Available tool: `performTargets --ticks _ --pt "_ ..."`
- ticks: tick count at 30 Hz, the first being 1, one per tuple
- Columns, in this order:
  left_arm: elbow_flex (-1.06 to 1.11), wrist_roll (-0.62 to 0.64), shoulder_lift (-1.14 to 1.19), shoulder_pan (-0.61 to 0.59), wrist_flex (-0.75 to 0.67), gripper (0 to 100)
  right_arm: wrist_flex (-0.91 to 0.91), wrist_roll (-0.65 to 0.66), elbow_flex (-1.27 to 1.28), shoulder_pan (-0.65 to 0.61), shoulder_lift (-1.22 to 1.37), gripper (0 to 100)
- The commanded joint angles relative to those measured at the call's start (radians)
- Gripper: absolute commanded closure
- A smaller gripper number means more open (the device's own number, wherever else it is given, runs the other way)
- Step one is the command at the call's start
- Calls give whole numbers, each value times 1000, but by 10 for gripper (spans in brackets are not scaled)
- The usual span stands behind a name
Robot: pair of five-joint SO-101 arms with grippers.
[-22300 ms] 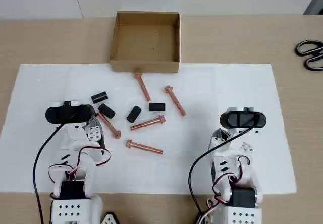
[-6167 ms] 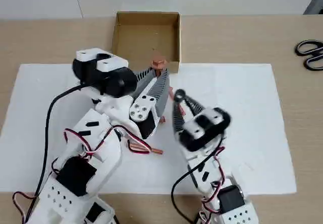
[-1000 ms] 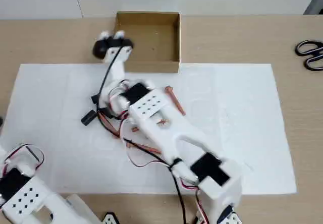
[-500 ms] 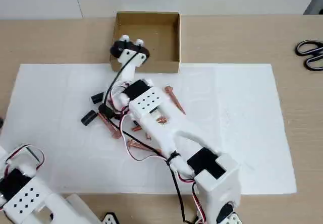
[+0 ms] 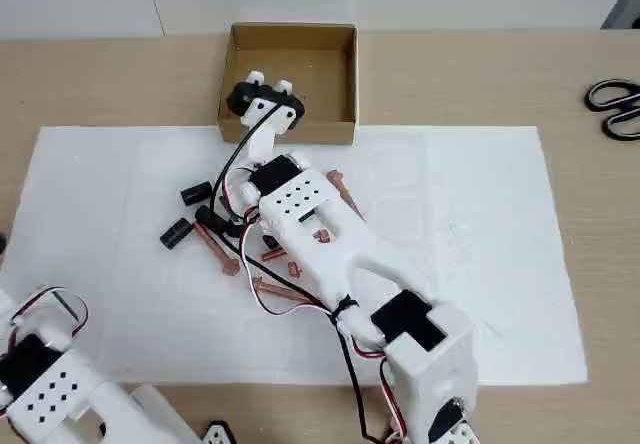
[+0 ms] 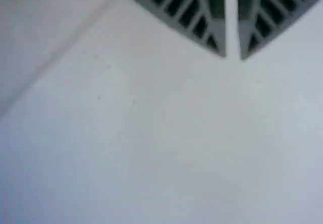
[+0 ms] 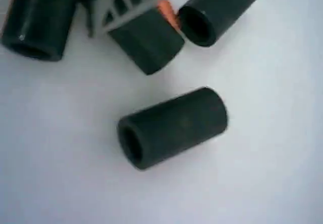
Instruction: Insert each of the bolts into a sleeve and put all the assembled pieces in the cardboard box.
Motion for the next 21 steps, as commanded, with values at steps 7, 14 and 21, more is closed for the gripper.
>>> performTargets --ticks 7,14,21 --pt "-2 -5 -14 0 -21 994 -19 -6 -55 4 76 862" --pt "-2 -2 -14 0 -21 994 -36 -5 -55 -25 77 862" --pt "-1 -2 -14 0 -20 994 -38 -5 -55 -58 99 862"
